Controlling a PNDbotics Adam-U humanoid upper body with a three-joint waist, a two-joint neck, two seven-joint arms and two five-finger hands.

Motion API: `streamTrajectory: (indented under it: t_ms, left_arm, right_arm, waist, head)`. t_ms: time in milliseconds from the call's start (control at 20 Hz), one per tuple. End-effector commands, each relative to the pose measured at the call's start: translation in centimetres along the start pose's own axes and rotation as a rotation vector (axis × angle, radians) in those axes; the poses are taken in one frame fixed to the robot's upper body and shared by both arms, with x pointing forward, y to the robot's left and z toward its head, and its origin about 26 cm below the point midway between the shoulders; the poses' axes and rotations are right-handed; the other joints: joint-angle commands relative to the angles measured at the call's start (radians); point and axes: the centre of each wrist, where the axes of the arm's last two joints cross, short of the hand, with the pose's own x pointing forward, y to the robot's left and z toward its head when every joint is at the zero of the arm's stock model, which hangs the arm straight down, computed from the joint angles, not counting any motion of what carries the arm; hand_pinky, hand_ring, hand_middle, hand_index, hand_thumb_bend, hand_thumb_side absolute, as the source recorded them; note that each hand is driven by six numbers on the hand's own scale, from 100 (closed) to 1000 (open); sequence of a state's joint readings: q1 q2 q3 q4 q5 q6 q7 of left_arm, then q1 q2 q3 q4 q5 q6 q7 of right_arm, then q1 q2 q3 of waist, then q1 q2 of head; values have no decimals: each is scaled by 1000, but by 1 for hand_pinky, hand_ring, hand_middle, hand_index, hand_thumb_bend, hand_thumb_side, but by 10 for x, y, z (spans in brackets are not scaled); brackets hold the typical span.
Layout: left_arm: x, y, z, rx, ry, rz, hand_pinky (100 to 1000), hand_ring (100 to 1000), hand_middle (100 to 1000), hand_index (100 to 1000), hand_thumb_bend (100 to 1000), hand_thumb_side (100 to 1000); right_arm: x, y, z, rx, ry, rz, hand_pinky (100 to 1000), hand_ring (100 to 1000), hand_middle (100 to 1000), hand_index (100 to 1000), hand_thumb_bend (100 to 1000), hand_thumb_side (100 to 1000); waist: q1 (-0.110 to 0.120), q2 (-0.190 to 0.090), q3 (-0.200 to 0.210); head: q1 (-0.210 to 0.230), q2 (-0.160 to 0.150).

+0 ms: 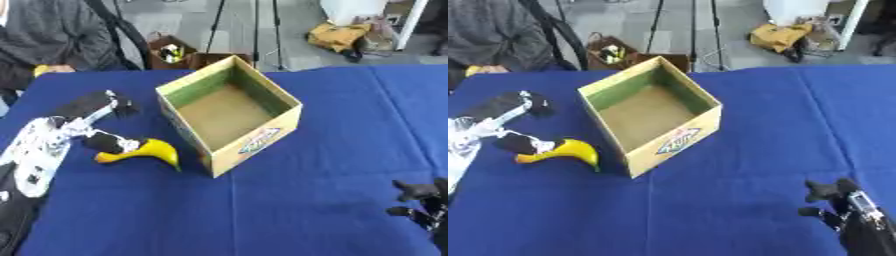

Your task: Pick up objects on the table and place them in the box.

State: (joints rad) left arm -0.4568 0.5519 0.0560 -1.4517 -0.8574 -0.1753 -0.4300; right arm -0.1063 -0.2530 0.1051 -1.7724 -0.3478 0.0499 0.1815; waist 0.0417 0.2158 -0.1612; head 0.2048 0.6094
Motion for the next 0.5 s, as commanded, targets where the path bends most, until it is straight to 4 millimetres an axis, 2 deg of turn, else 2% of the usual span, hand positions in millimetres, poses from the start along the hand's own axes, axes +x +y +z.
streamTrajectory:
  t_ms: [50, 500]
  left_arm:
    - [-2, 4, -3, 5, 12, -66, 713, 606, 594, 760, 403, 371]
    - [-5, -15, -11, -18, 51, -175, 714, 604, 591, 759, 364, 323]
  right_arm:
    - [6, -1, -2, 6, -13, 16, 649, 964, 538, 624, 100, 774]
    - [6, -1, -2, 6, -15, 14, 649, 965, 538, 624, 100, 773]
  waist:
    - [-2, -12, -1]
    - [-5, -13, 0]
  head:
    - [2, -9]
    - [4, -10]
